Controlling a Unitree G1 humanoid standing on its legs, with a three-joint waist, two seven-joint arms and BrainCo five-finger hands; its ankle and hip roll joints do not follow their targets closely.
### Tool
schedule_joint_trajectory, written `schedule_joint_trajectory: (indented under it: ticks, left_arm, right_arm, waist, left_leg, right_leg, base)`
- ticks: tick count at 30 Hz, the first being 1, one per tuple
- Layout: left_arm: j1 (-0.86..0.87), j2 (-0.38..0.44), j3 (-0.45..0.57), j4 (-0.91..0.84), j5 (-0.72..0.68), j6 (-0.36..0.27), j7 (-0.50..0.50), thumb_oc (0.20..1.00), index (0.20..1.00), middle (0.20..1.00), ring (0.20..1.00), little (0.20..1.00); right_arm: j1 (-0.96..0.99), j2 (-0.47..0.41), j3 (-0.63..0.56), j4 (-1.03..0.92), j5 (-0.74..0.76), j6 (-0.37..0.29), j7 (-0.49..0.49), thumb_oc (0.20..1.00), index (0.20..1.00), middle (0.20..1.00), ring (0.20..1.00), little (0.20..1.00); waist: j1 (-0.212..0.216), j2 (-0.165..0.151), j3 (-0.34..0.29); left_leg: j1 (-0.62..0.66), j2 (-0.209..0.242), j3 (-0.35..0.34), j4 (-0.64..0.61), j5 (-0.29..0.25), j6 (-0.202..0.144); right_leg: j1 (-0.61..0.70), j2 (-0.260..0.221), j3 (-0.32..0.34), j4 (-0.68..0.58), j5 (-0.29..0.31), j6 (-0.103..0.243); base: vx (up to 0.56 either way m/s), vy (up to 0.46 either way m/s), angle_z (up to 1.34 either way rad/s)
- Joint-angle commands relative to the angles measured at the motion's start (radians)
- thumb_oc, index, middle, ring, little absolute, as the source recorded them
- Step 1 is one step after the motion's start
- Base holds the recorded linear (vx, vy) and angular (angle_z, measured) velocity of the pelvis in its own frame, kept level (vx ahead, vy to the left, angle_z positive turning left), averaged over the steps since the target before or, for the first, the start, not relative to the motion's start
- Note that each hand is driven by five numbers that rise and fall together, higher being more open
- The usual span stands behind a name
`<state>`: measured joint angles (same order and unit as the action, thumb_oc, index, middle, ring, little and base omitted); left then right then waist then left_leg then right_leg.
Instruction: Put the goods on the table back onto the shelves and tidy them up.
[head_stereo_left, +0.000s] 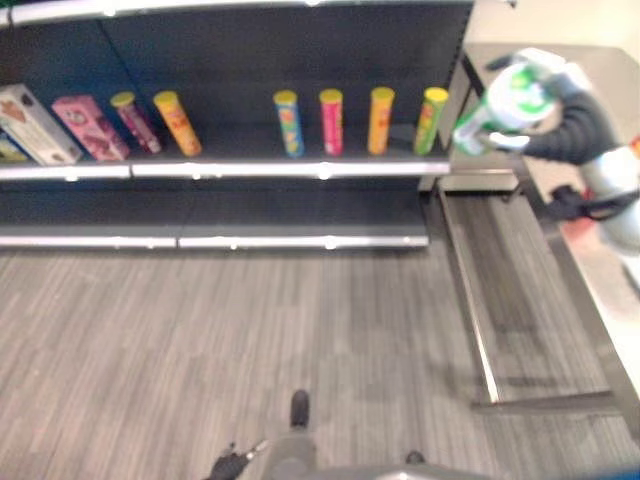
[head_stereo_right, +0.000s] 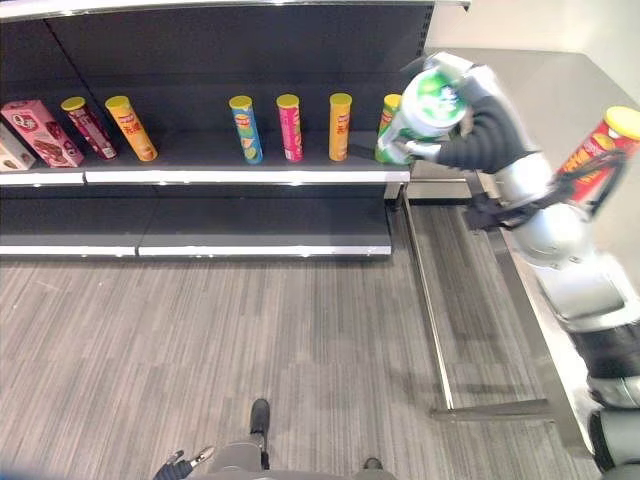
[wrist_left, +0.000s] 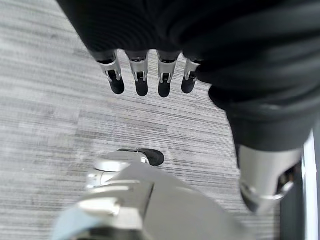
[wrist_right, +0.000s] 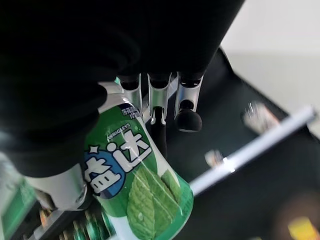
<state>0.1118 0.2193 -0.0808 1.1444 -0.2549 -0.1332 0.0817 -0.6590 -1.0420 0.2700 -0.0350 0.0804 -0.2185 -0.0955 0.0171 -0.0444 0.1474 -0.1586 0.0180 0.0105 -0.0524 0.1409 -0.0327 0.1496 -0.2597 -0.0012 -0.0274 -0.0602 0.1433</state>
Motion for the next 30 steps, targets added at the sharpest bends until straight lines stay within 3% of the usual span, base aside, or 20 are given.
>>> schedule_joint_trajectory:
  ticks: [1,2,3,4,5,6,7,9,11,12,13,15,19,22,23,24,27,29,30]
  left_arm:
    - [0.005,0.079,-0.041,-0.02,0.023,-0.019,0.002,1.0,1.0,1.0,1.0,1.0]
    - [0.008,0.102,-0.045,-0.024,0.026,-0.022,0.001,1.0,1.0,1.0,1.0,1.0]
    - [0.011,0.119,-0.046,-0.023,0.025,-0.023,0.0,1.0,1.0,1.0,1.0,1.0]
    - [0.013,0.124,-0.044,-0.024,0.026,-0.021,0.002,1.0,1.0,1.0,1.0,1.0]
    - [0.006,0.142,-0.046,-0.023,0.019,-0.025,-0.001,1.0,1.0,1.0,1.0,1.0]
    - [0.005,0.14,-0.045,-0.023,0.019,-0.025,-0.001,1.0,1.0,1.0,1.0,1.0]
    - [0.003,0.147,-0.047,-0.024,0.01,-0.029,-0.004,1.0,1.0,1.0,1.0,1.0]
    - [-0.005,0.156,-0.052,-0.029,-0.004,-0.034,-0.007,1.0,1.0,1.0,1.0,1.0]
    - [-0.016,0.157,-0.062,-0.034,-0.02,-0.031,-0.012,1.0,1.0,1.0,1.0,1.0]
    - [-0.016,0.155,-0.062,-0.034,-0.02,-0.031,-0.012,1.0,1.0,1.0,1.0,1.0]
    - [-0.032,0.155,-0.074,-0.035,-0.023,-0.029,-0.018,1.0,1.0,1.0,1.0,1.0]
    - [-0.047,0.149,-0.089,-0.039,-0.028,-0.031,-0.024,1.0,1.0,1.0,1.0,1.0]
    - [-0.058,0.134,-0.114,-0.032,-0.019,-0.029,-0.033,1.0,1.0,1.0,1.0,1.0]
    - [-0.057,0.125,-0.124,-0.022,-0.017,-0.029,-0.039,1.0,1.0,1.0,1.0,1.0]
    - [-0.051,0.116,-0.139,-0.021,-0.005,-0.029,-0.043,1.0,1.0,1.0,1.0,1.0]
    - [-0.051,0.115,-0.139,-0.021,-0.005,-0.029,-0.043,1.0,1.0,1.0,1.0,1.0]
    - [-0.038,0.103,-0.135,-0.005,-0.004,-0.027,-0.038,1.0,1.0,1.0,1.0,1.0]
    - [-0.022,0.1,-0.14,-0.036,-0.009,-0.026,-0.046,1.0,1.0,1.0,1.0,1.0]
    - [-0.017,0.099,-0.135,-0.05,-0.017,-0.025,-0.042,1.0,1.0,1.0,1.0,1.0]
  right_arm:
    - [-0.188,-0.041,0.063,0.086,0.021,0.01,-0.041,0.2,0.2,0.2,0.2,0.2]
    - [-0.251,-0.032,0.111,0.16,0.02,0.016,-0.052,0.2,0.2,0.2,0.2,0.2]
    - [-0.307,-0.028,0.153,0.208,0.019,0.018,-0.055,0.2,0.2,0.2,0.2,0.2]
    - [-0.352,-0.033,0.183,0.247,0.021,0.02,-0.061,0.2,0.2,0.2,0.2,0.2]
    - [-0.412,-0.063,0.222,0.325,0.03,0.029,-0.061,0.2,0.2,0.2,0.2,0.2]
    - [-0.42,-0.062,0.23,0.329,0.031,0.027,-0.061,0.2,0.2,0.2,0.2,0.2]
    - [-0.458,-0.073,0.258,0.368,0.04,0.029,-0.056,0.2,0.2,0.2,0.2,0.2]
    - [-0.523,-0.078,0.3,0.426,0.055,0.029,-0.063,0.2,0.2,0.2,0.2,0.2]
    - [-0.563,-0.076,0.328,0.472,0.069,0.029,-0.067,0.2,0.2,0.2,0.2,0.2]
    - [-0.568,-0.076,0.333,0.474,0.07,0.028,-0.067,0.2,0.2,0.2,0.2,0.2]
    - [-0.599,-0.09,0.357,0.525,0.077,0.031,-0.073,0.2,0.2,0.2,0.2,0.2]
    - [-0.637,-0.116,0.386,0.565,0.081,0.035,-0.076,0.2,0.2,0.2,0.2,0.2]
    - [-0.675,-0.151,0.418,0.62,0.089,0.039,-0.078,0.2,0.2,0.2,0.2,0.2]
    - [-0.698,-0.165,0.429,0.662,0.099,0.039,-0.072,0.2,0.2,0.2,0.2,0.2]
    - [-0.718,-0.179,0.441,0.659,0.095,0.04,-0.067,0.2,0.2,0.2,0.2,0.2]
    - [-0.719,-0.179,0.442,0.659,0.095,0.04,-0.067,0.2,0.2,0.2,0.2,0.2]
    - [-0.76,-0.173,0.491,0.639,0.087,0.043,-0.047,0.2,0.2,0.2,0.2,0.2]
    - [-0.801,-0.174,0.523,0.638,0.087,0.044,-0.041,0.2,0.2,0.2,0.2,0.2]
    - [-0.813,-0.164,0.527,0.636,0.09,0.041,-0.042,0.2,0.2,0.2,0.2,0.2]
  waist:
    - [0.06,-0.032,-0.042]
    - [0.075,-0.042,-0.043]
    - [0.087,-0.049,-0.043]
    - [0.091,-0.048,-0.045]
    - [0.089,-0.054,-0.047]
    - [0.088,-0.051,-0.045]
    - [0.088,-0.051,-0.042]
    - [0.087,-0.045,-0.04]
    - [0.072,-0.032,-0.016]
    - [0.068,-0.028,-0.012]
    - [0.048,-0.03,0.011]
    - [0.022,-0.031,0.034]
    - [-0.03,-0.029,0.042]
    - [-0.056,-0.04,0.028]
    - [-0.066,-0.052,-0.003]
    - [-0.066,-0.05,-0.001]
    - [-0.082,-0.03,-0.05]
    - [-0.076,-0.023,-0.047]
    - [-0.07,-0.03,-0.038]
  left_leg:
    - [-0.036,0.065,-0.014,0.039,-0.075,-0.068]
    - [-0.031,0.022,-0.02,0.043,-0.093,-0.044]
    - [-0.028,0.009,-0.019,0.042,-0.099,-0.035]
    - [-0.027,0.0,-0.018,0.037,-0.105,-0.028]
    - [-0.008,-0.018,-0.034,0.012,-0.107,-0.014]
    - [-0.005,-0.018,-0.034,0.009,-0.107,-0.014]
    - [0.015,-0.03,-0.044,-0.008,-0.113,-0.005]
    - [0.031,-0.043,-0.053,-0.022,-0.122,0.004]
    - [0.071,-0.054,-0.075,-0.027,-0.139,0.013]
    - [0.075,-0.052,-0.079,-0.026,-0.143,0.013]
    - [0.124,-0.083,-0.115,-0.025,-0.153,0.019]
    - [0.185,-0.112,-0.171,-0.019,-0.179,0.018]
    - [0.275,-0.134,-0.276,0.006,-0.236,0.012]
    - [0.347,-0.132,-0.325,0.013,-0.271,0.009]
    - [0.381,-0.12,-0.327,0.018,-0.312,0.007]
    - [0.383,-0.118,-0.326,0.018,-0.314,0.007]
    - [0.388,-0.055,-0.274,0.152,-0.274,-0.053]
    - [0.32,-0.033,-0.207,0.366,-0.179,-0.097]
    - [0.258,-0.046,-0.195,0.495,-0.121,-0.109]
  right_leg:
    - [-0.031,-0.083,0.102,-0.017,0.188,0.068]
    - [-0.064,-0.115,0.114,0.031,0.277,0.057]
    - [-0.084,-0.127,0.11,0.052,0.318,0.05]
    - [-0.087,-0.124,0.107,0.053,0.321,0.048]
    - [-0.107,-0.07,0.145,0.059,0.312,0.038]
    - [-0.107,-0.07,0.145,0.062,0.309,0.037]
    - [-0.122,-0.025,0.156,0.055,0.269,0.035]
    - [-0.165,0.04,0.138,0.029,0.203,0.032]
    - [-0.248,0.135,0.102,0.017,0.139,0.021]
    - [-0.243,0.137,0.098,0.021,0.135,0.02]
    - [-0.297,0.205,0.096,0.015,0.143,0.017]
    - [-0.349,0.259,0.103,-0.007,0.163,0.014]
    - [-0.412,0.294,0.086,-0.05,0.208,0.017]
    - [-0.427,0.284,0.025,-0.052,0.237,0.018]
    - [-0.389,0.263,0.019,-0.055,0.238,-0.007]
    - [-0.387,0.265,0.019,-0.055,0.237,-0.008]
    - [-0.322,0.266,0.012,-0.039,0.232,-0.032]
    - [-0.259,0.269,0.009,-0.037,0.205,-0.047]
    - [-0.238,0.267,0.021,-0.036,0.193,-0.06]
  base:
    - [0.16,0.329,0.15]
    - [0.18,0.335,0.1]
    - [0.22,0.402,0.07]
    - [0.22,0.321,-0.05]
    - [0.15,0.205,-0.15]
    - [0.18,0.21,-0.06]
    - [0.14,0.133,0.2]
    - [0.21,0.176,0.22]
    - [0.19,0.114,0.07]
    - [0.28,0.101,0.2]
    - [0.33,0.107,0.31]
    - [0.41,0.101,0.66]
    - [0.39,-0.017,1.21]
    - [0.42,-0.141,0.44]
    - [0.38,-0.166,0.92]
    - [0.45,-0.191,0.85]
    - [0.38,-0.134,0.37]
    - [0.3,-0.103,0.01]
    - [0.14,-0.056,-0.04]
